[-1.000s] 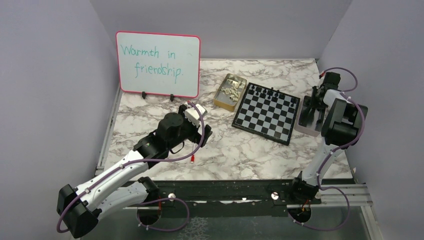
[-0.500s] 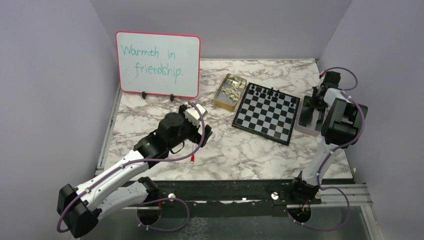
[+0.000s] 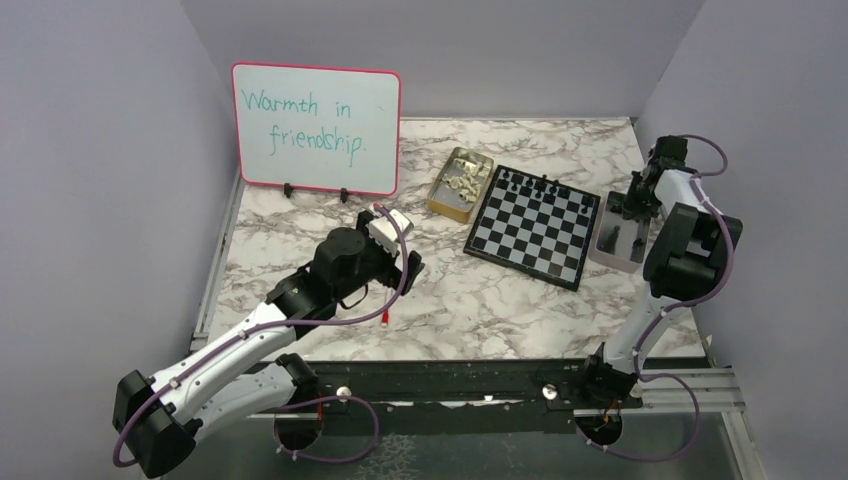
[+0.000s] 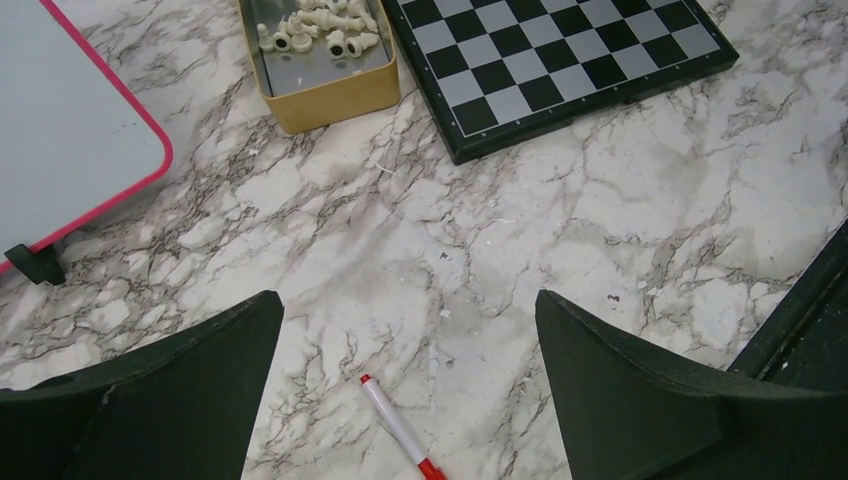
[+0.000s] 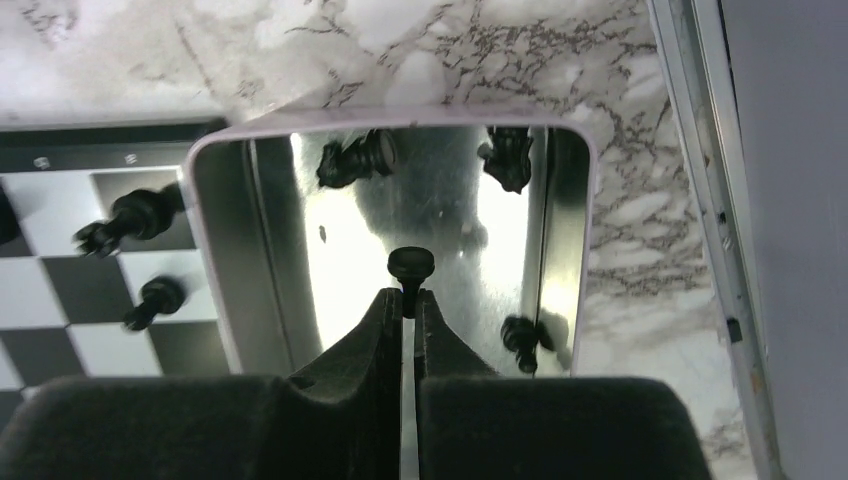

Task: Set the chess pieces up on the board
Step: Pick up the chess piece from the storage box.

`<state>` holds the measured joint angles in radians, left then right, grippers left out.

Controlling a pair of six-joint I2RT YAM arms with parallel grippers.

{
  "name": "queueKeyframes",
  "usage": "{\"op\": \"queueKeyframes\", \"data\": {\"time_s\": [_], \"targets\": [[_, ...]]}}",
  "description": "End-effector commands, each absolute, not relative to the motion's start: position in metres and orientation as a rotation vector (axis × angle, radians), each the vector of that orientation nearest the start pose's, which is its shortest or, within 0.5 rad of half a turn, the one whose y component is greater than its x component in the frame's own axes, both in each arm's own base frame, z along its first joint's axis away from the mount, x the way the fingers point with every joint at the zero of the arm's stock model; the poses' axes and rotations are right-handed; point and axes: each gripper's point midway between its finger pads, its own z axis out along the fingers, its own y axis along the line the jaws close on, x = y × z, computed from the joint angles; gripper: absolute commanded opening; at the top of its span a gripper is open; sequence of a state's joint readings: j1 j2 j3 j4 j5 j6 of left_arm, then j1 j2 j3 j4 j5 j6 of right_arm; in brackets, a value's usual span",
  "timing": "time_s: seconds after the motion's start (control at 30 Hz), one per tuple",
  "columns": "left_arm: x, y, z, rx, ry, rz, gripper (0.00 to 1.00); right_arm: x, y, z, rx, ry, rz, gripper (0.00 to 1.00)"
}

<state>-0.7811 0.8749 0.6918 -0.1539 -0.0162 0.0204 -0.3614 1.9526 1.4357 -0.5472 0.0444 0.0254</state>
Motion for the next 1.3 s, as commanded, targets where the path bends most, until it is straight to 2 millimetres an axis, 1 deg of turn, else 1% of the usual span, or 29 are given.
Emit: {"op": "queueKeyframes", "data": {"time_s": [0.0, 0.07, 0.1, 0.17, 0.23, 0.33, 0.43, 0.57, 0.67, 0.77, 0.87, 0.9, 0.97, 1.03, 1.13, 1.17, 1.27], "targets": [[0.231, -0.23, 0.211, 0.758, 1.757, -0.515, 0.97, 0.413, -0.145, 0.096, 0.596, 2.527, -0.039, 0.06], [0.232, -0.229, 0.214, 0.79, 1.751, -0.49, 0.97, 0.414, -0.128, 0.105, 0.566, 2.497, 0.072, 0.06], [0.234, -0.228, 0.219, 0.795, 1.745, -0.477, 0.97, 0.412, -0.124, 0.109, 0.564, 2.489, 0.093, 0.06], [0.237, -0.228, 0.238, 0.788, 1.707, -0.467, 0.96, 0.41, -0.12, 0.119, 0.562, 2.465, 0.11, 0.06], [0.24, -0.231, 0.255, 0.78, 1.669, -0.471, 0.94, 0.41, -0.111, 0.131, 0.55, 2.439, 0.15, 0.06], [0.242, -0.24, 0.274, 0.799, 1.609, -0.492, 0.93, 0.412, -0.084, 0.145, 0.484, 2.411, 0.247, 0.06], [0.241, -0.252, 0.28, 0.881, 1.512, -0.513, 0.94, 0.412, -0.046, 0.156, 0.358, 2.404, 0.346, 0.07], [0.242, -0.264, 0.275, 1.006, 1.366, -0.478, 0.94, 0.407, 0.005, 0.168, 0.203, 2.39, 0.462, 0.07], [0.233, -0.28, 0.262, 1.27, 1.161, -0.417, 0.99, 0.401, 0.048, 0.174, 0.08, 2.39, 0.562, 0.07], [0.234, -0.293, 0.255, 1.415, 1.029, -0.363, 0.99, 0.394, 0.091, 0.179, -0.051, 2.389, 0.665, 0.07], [0.233, -0.308, 0.247, 1.542, 0.908, -0.352, 0.98, 0.379, 0.137, 0.186, -0.209, 2.352, 0.814, 0.07], [0.232, -0.313, 0.245, 1.581, 0.87, -0.357, 0.97, 0.372, 0.153, 0.189, -0.265, 2.337, 0.878, 0.08], [0.232, -0.322, 0.242, 1.64, 0.812, -0.364, 0.95, 0.355, 0.181, 0.188, -0.38, 2.346, 0.95, 0.08], [0.234, -0.33, 0.241, 1.665, 0.78, -0.371, 0.94, 0.343, 0.196, 0.186, -0.459, 2.357, 0.971, 0.07], [0.237, -0.34, 0.239, 1.698, 0.724, -0.375, 0.93, 0.322, 0.213, 0.194, -0.565, 2.314, 1.087, 0.07], [0.237, -0.343, 0.241, 1.704, 0.703, -0.377, 0.91, 0.315, 0.216, 0.198, -0.582, 2.297, 1.119, 0.08], [0.243, -0.352, 0.238, 1.729, 0.672, -0.375, 0.87, 0.299, 0.221, 0.206, -0.626, 2.254, 1.188, 0.08]]}}
